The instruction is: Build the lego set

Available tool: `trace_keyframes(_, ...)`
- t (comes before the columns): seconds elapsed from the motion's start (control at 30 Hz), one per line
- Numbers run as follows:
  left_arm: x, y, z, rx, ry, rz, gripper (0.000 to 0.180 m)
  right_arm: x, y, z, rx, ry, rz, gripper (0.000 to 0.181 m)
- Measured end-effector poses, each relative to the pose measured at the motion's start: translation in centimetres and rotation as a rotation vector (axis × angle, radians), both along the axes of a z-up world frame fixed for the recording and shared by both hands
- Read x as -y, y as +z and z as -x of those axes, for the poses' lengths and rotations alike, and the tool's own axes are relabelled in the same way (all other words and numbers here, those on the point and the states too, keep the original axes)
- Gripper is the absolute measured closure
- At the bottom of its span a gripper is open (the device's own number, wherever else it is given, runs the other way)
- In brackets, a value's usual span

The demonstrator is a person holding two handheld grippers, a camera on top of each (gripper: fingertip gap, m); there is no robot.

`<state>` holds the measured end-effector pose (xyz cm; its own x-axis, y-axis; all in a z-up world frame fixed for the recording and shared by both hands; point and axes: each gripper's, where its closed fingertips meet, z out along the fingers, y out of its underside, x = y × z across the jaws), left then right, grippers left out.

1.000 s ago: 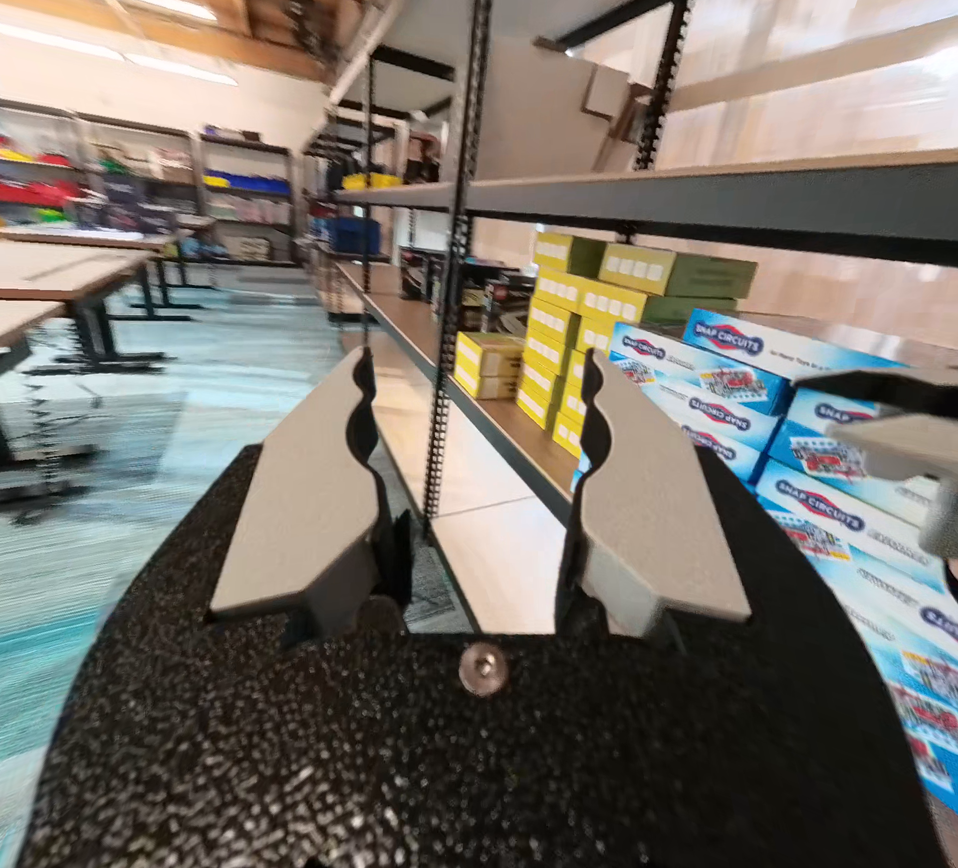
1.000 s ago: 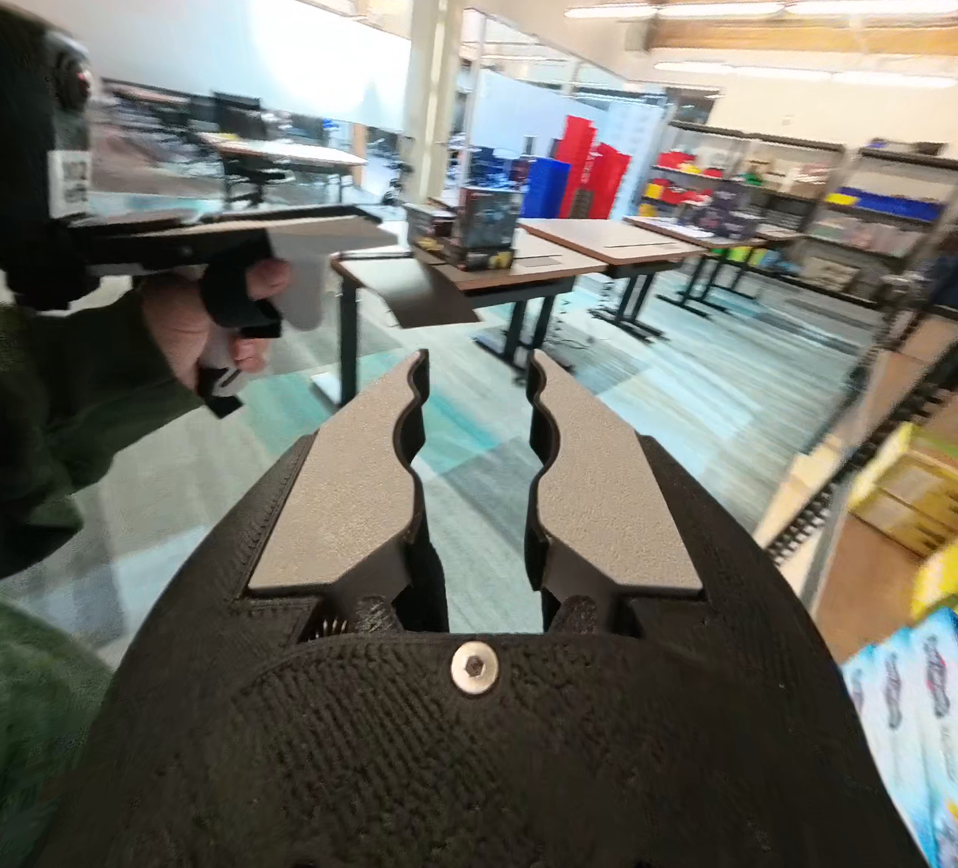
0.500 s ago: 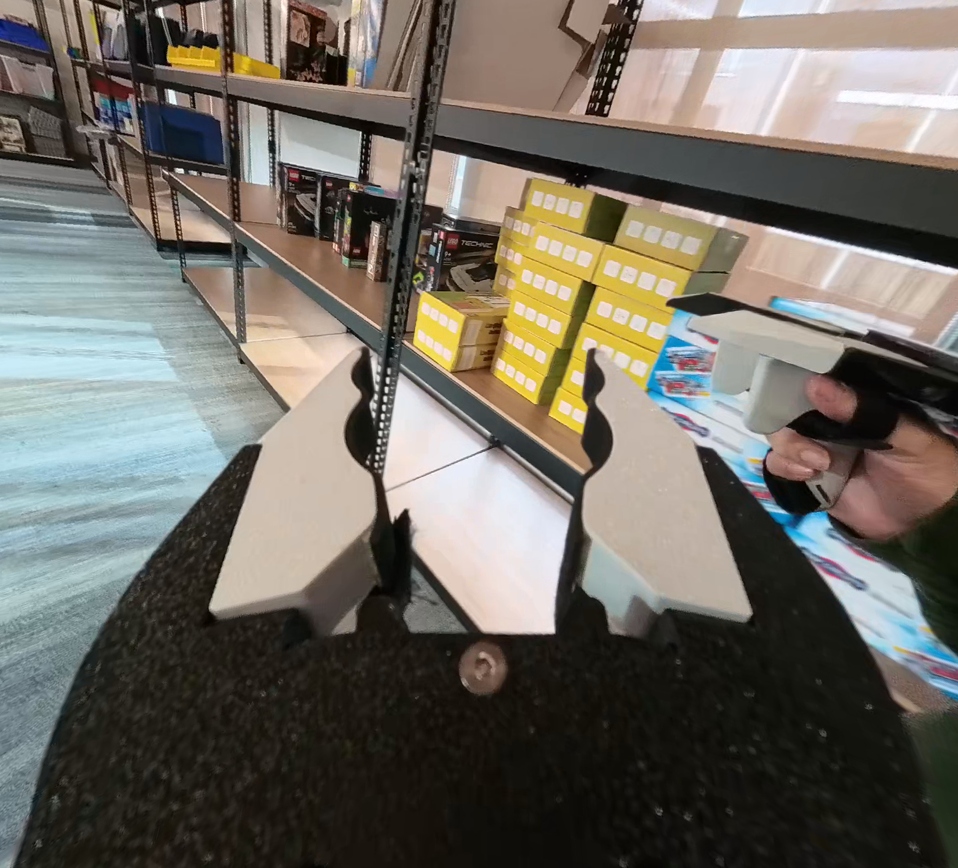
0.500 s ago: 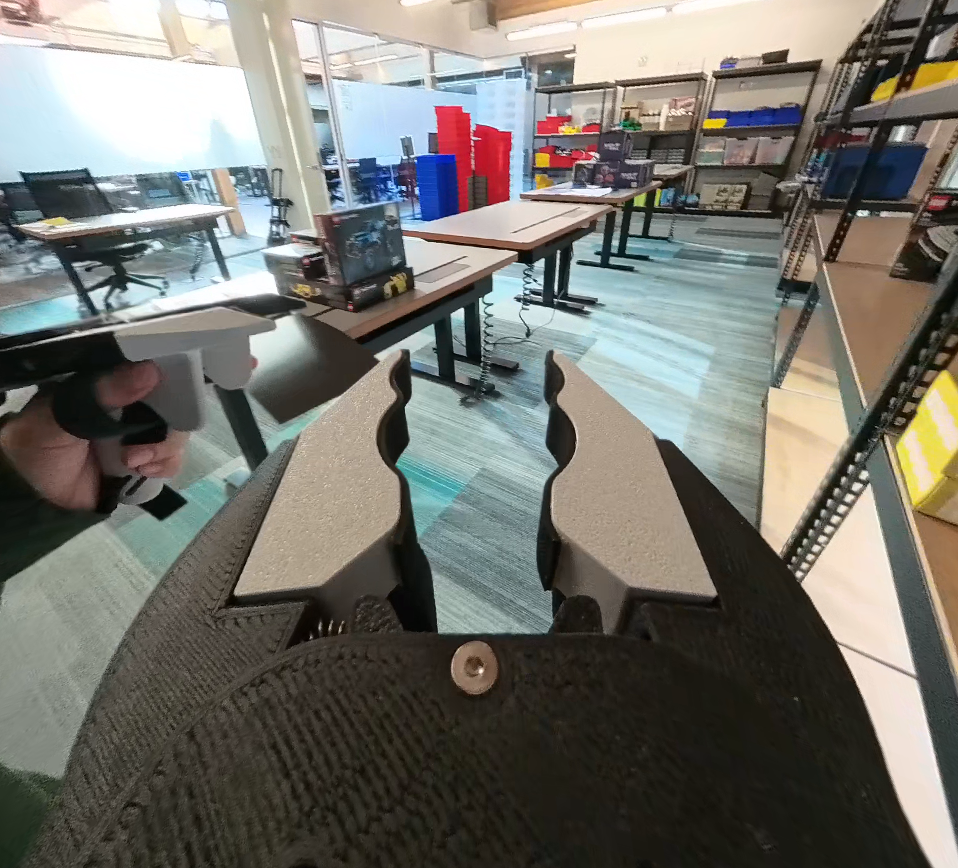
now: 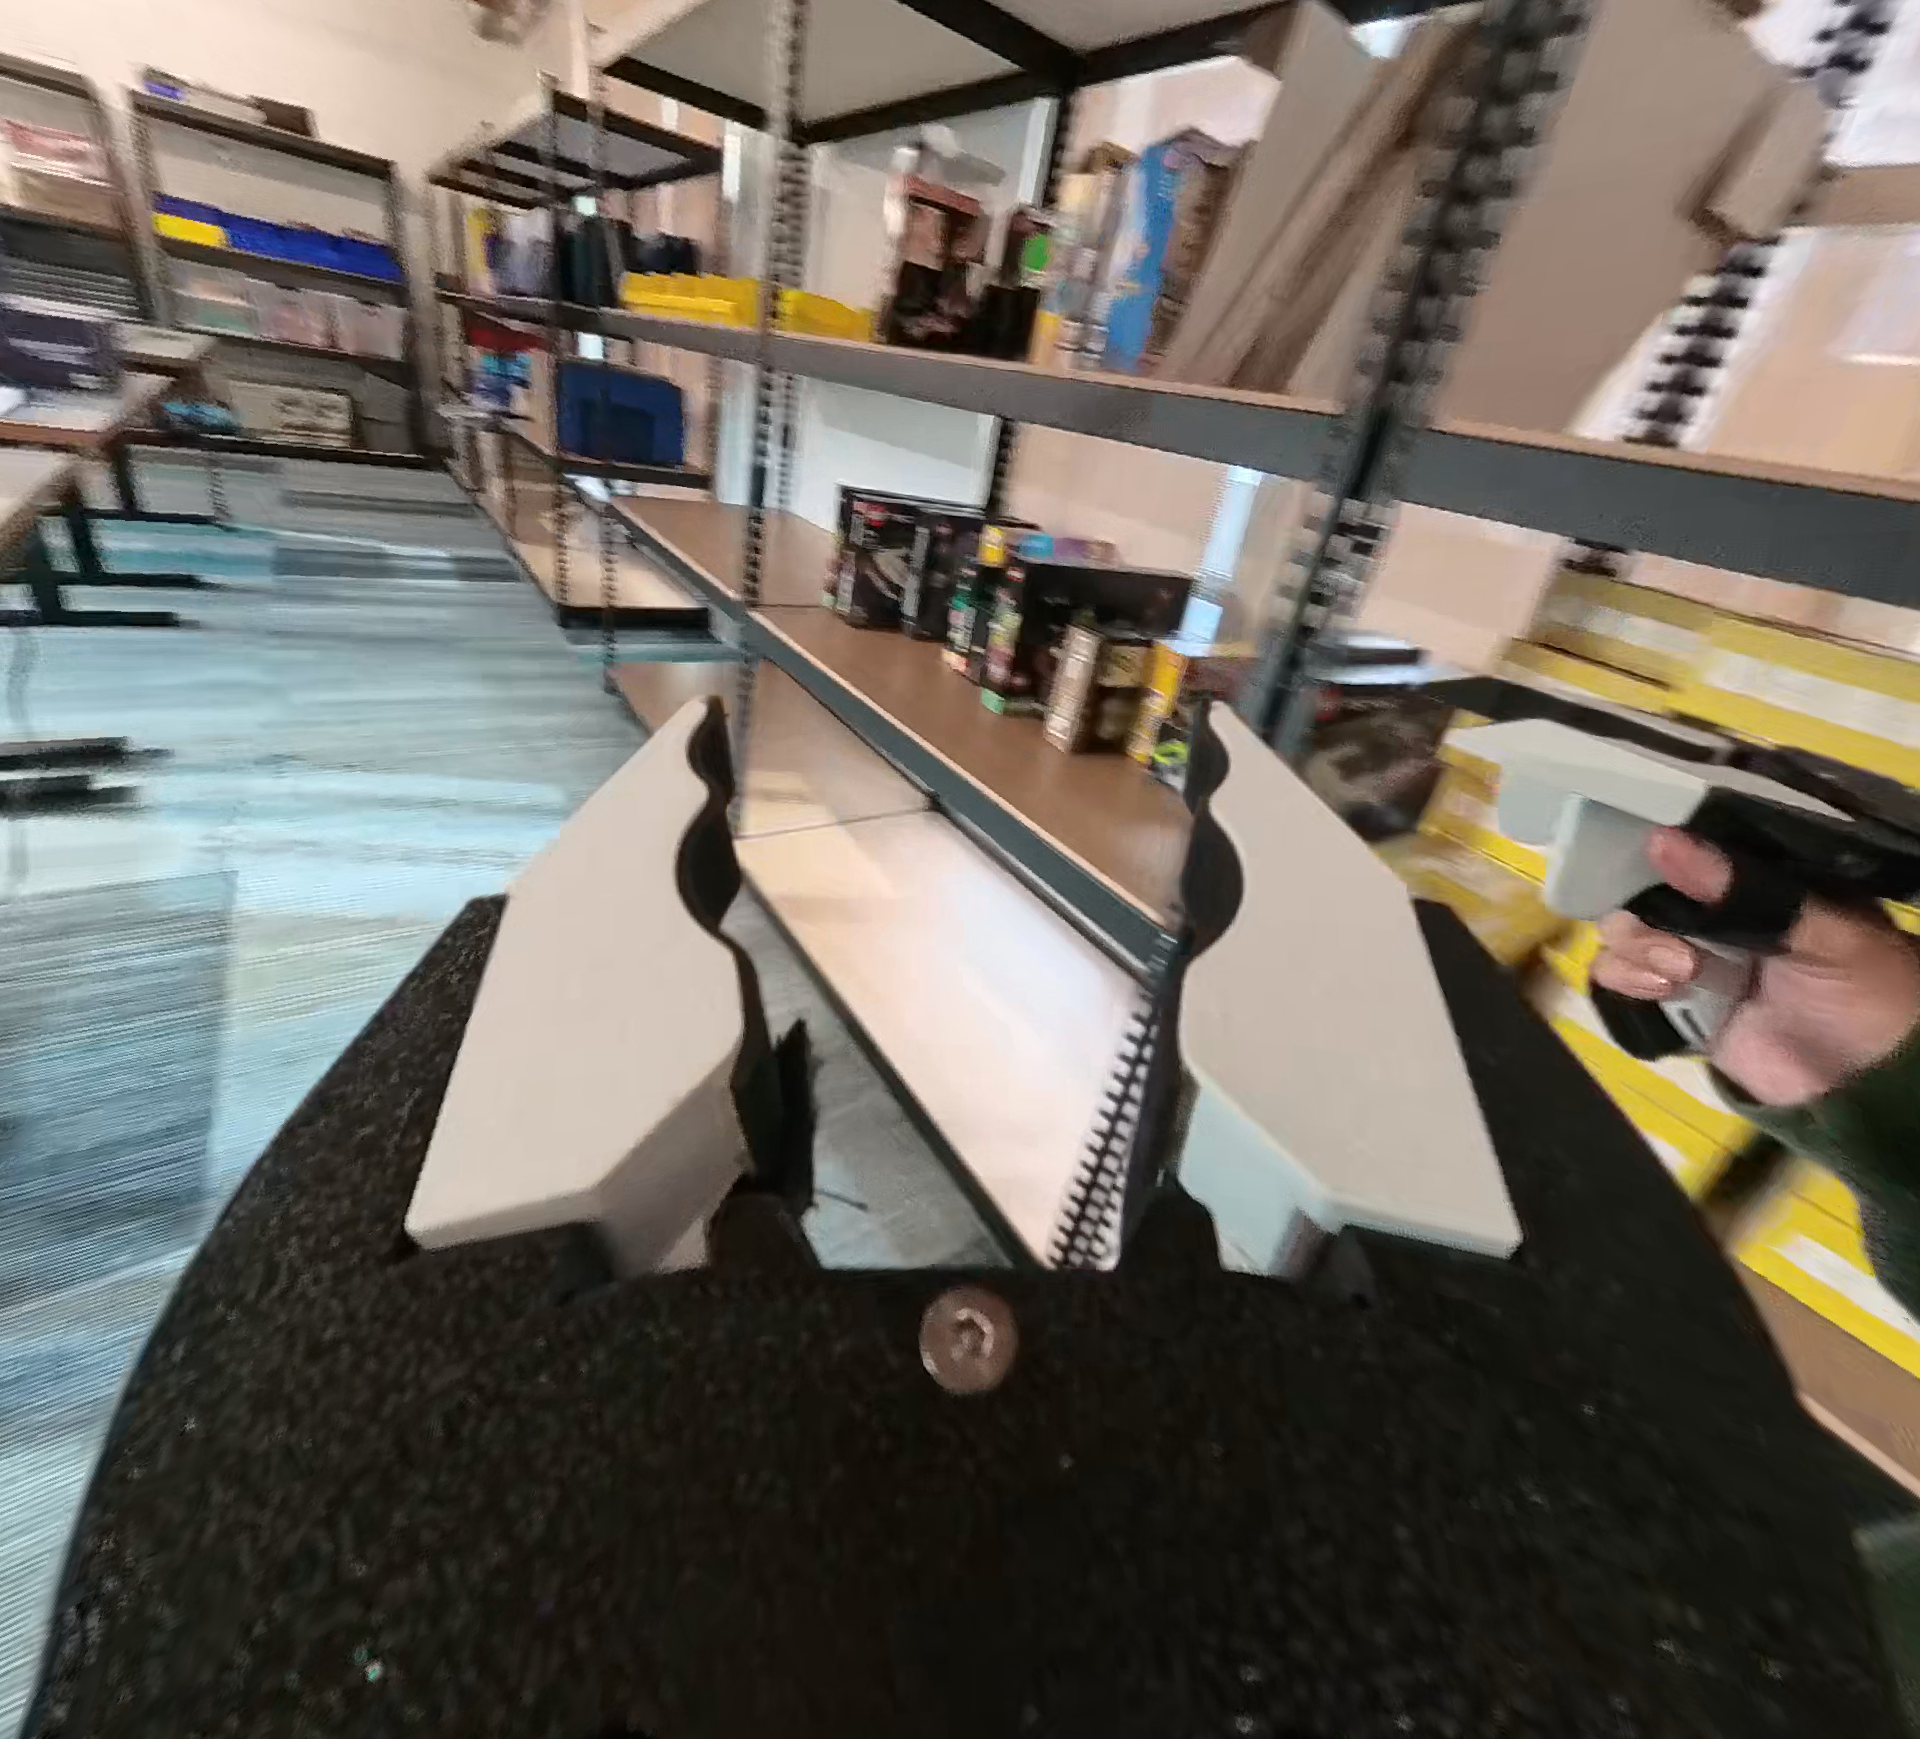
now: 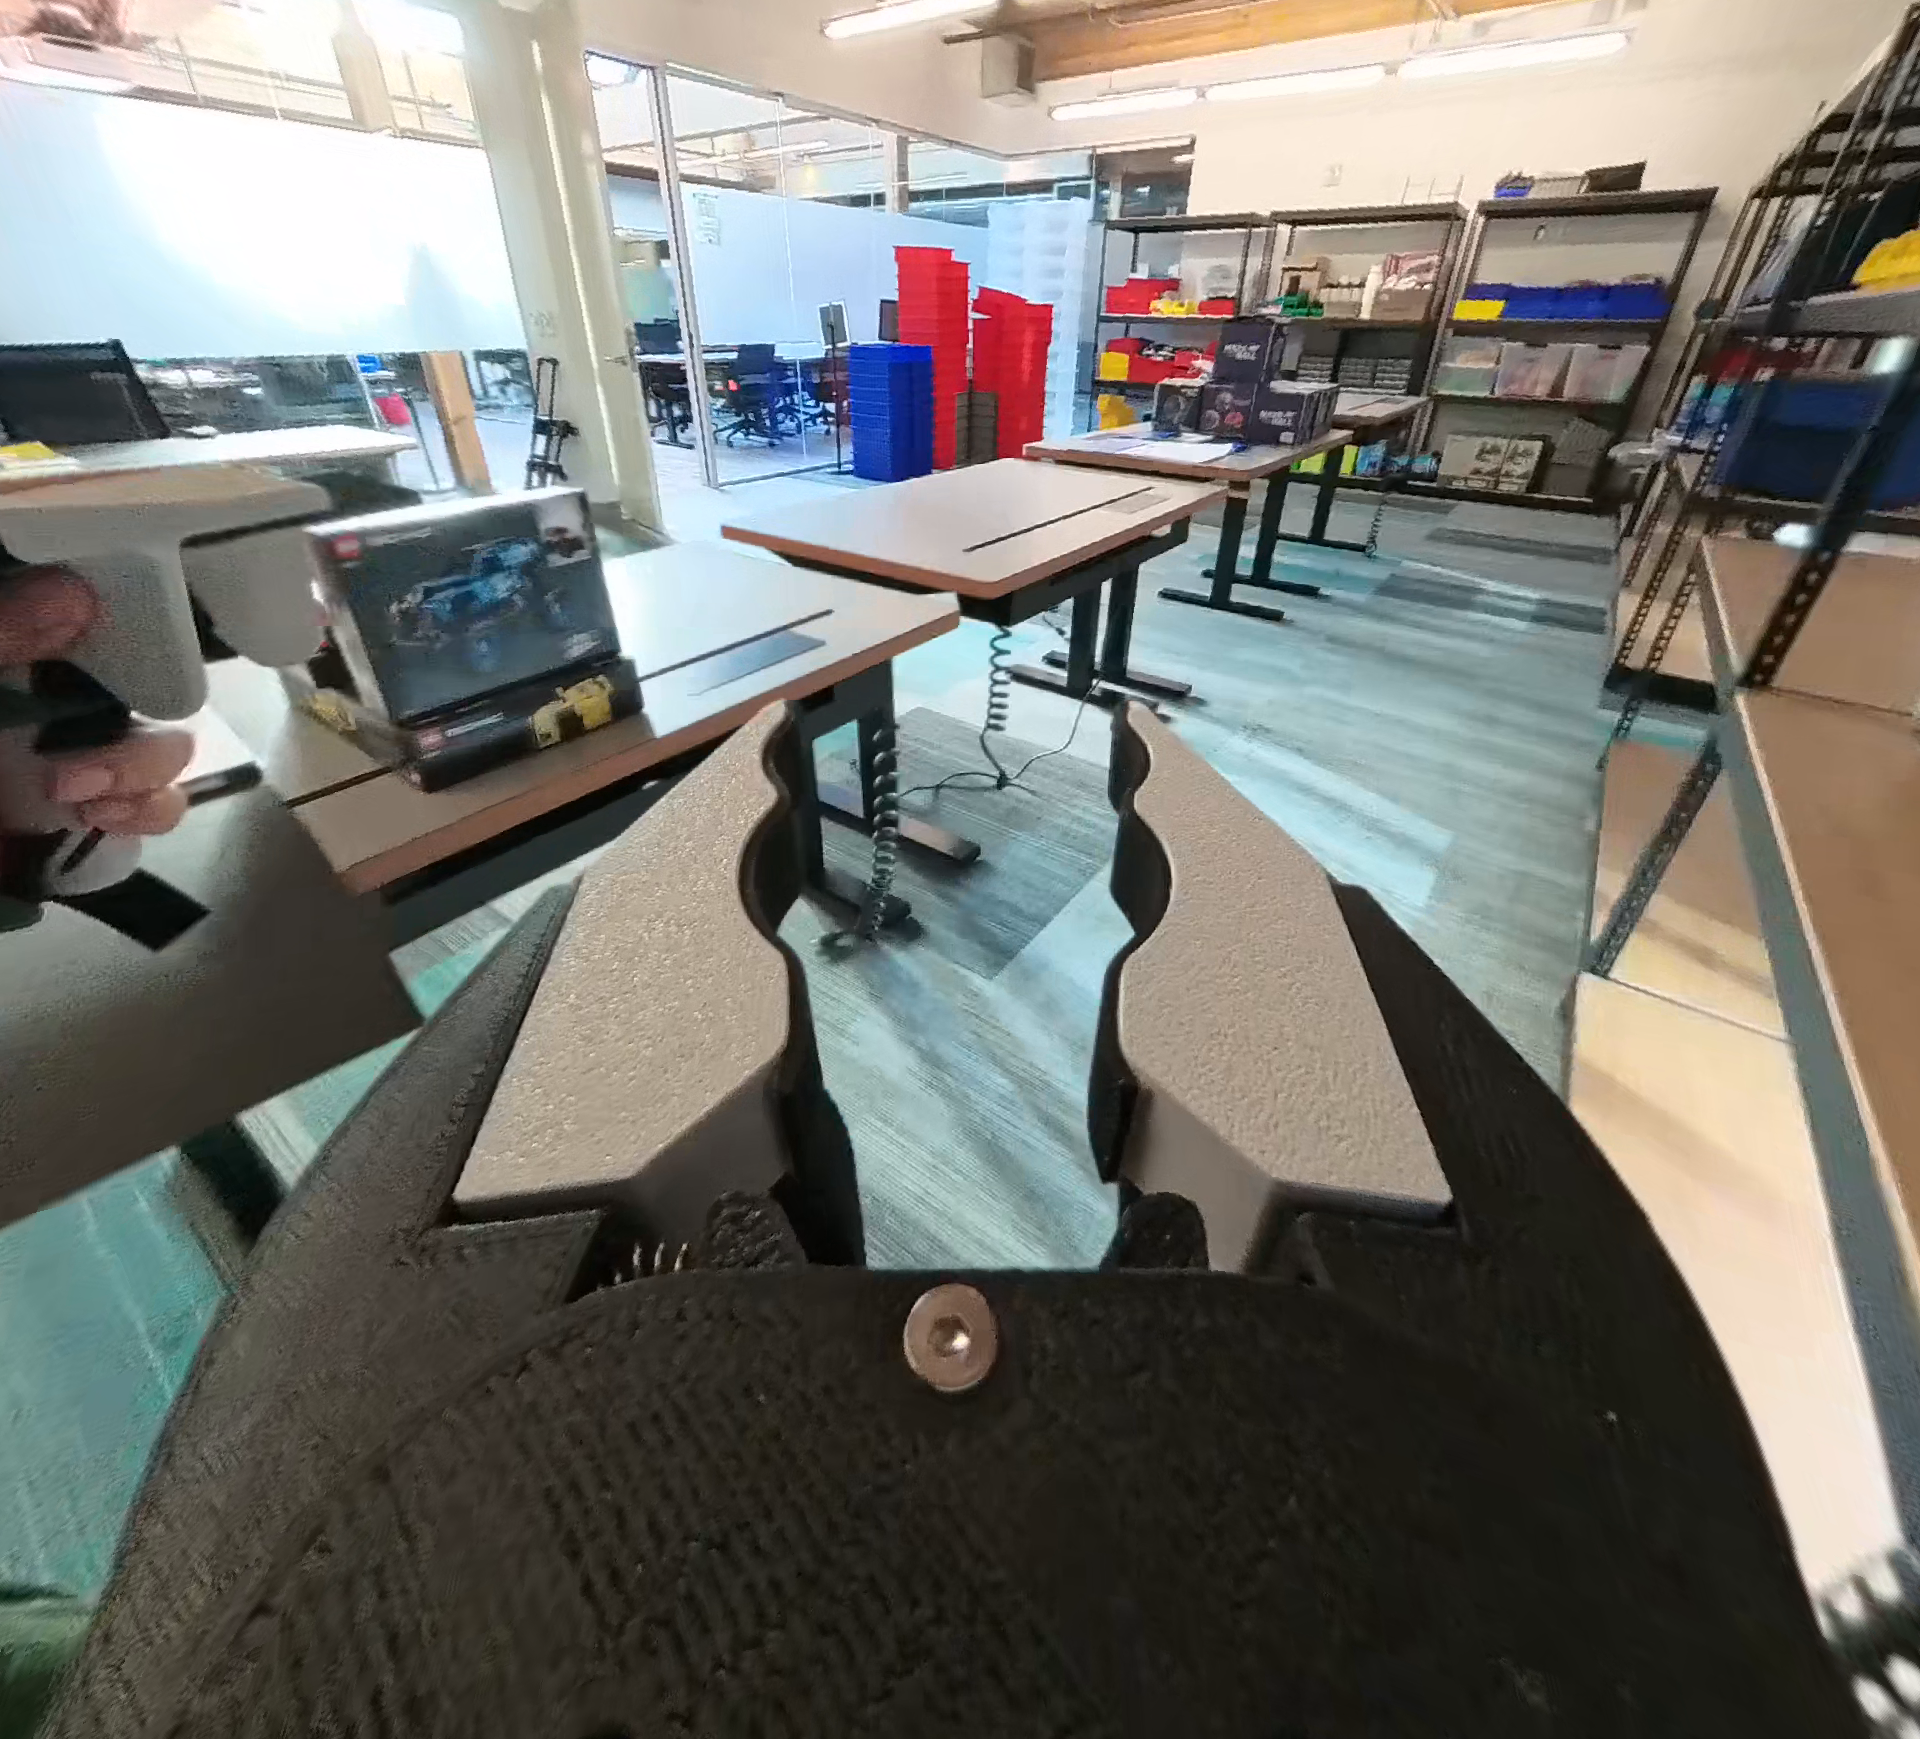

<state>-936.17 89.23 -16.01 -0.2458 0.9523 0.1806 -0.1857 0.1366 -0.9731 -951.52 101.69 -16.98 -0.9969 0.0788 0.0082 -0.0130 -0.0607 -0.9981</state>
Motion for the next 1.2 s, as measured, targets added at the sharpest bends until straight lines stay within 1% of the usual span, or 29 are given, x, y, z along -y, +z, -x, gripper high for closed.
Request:
trace_keyframes(0.03, 3.1, 0.0, 0.7, 0.004, 0.039, -0.015, 0.093, 2.6, 0.1, 1.5, 0.017, 0.018, -0.005, 0.121)
trace_keyframes(0.1, 9.1, -1.0, 1.9, 0.033, 0.108, -0.071, 0.09, 8.0, 0.4, 4.6, 0.018, 0.044, -0.011, 0.116)
trace_keyframes(0.17, 15.1, -2.4, 3.0, 0.057, 0.151, -0.104, 0.08, 13.7, 0.3, 7.8, -0.005, 0.053, -0.017, 0.113)
trace_keyframes(0.23, 20.5, -2.8, 4.4, 0.006, 0.143, -0.108, 0.066, 20.0, 0.0, 11.6, -0.013, 0.052, -0.02, 0.109)
trace_keyframes(0.3, 26.4, -2.8, 6.4, -0.067, 0.127, -0.109, 0.054, 26.0, -0.2, 15.5, -0.007, 0.033, -0.014, 0.099)
trace_keyframes(0.37, 32.1, -3.3, 9.2, -0.087, 0.105, -0.115, 0.044, 31.4, 0.4, 19.3, -0.017, 0.006, 0.016, 0.091)
trace_keyframes(0.47, 41.5, -3.3, 15.1, -0.096, 0.093, -0.166, 0.038, 39.2, 2.9, 25.3, -0.017, -0.047, 0.073, 0.085)
trace_keyframes(0.53, 46.8, -3.2, 19.7, -0.056, 0.045, -0.176, 0.038, 44.2, 4.2, 29.0, -0.092, -0.081, 0.057, 0.083)
trace_keyframes(0.57, 49.6, -3.1, 22.3, -0.034, 0.041, -0.156, 0.037, 46.4, 4.5, 31.2, -0.134, -0.119, 0.046, 0.082)
trace_keyframes(0.63, 54.8, -2.8, 27.3, -0.004, 0.033, -0.113, 0.036, 50.5, 4.2, 35.4, -0.153, -0.185, 0.023, 0.082)
trace_keyframes(0.73, 62.5, -2.3, 34.8, 0.024, 0.056, -0.016, 0.035, 56.4, 2.1, 41.2, -0.143, -0.234, -0.033, 0.077)
trace_keyframes(0.83, 70.5, -2.5, 41.8, 0.053, 0.12, 0.08, 0.032, 62.5, -0.4, 48.6, -0.19, -0.304, -0.095, 0.072)
trace_keyframes(0.97, 81.9, -2.9, 50.2, 0.066, 0.242, 0.205, 0.027, 72.3, -1.7, 59.4, -0.155, -0.339, -0.065, 0.07)
trace_keyframes(1.0, 85.0, -2.9, 52.1, 0.081, 0.28, 0.224, 0.027, 75.0, -1.6, 62.2, -0.138, -0.351, -0.055, 0.07)
trace_keyframes(1.07, 91.2, -2.6, 55.9, 0.114, 0.325, 0.2, 0.025, 81.1, -0.9, 67.2, -0.091, -0.336, -0.064, 0.069)
trace_keyframes(1.13, 96.6, -1.3, 59.6, 0.109, 0.328, 0.193, 0.025, 87.7, 0.5, 71.0, -0.105, -0.286, -0.049, 0.069)
trace_keyframes(1.2, 102.3, -0.5, 62.3, 0.119, 0.372, 0.227, 0.027, 94.5, 1.3, 75.0, -0.132, -0.267, -0.051, 0.069)
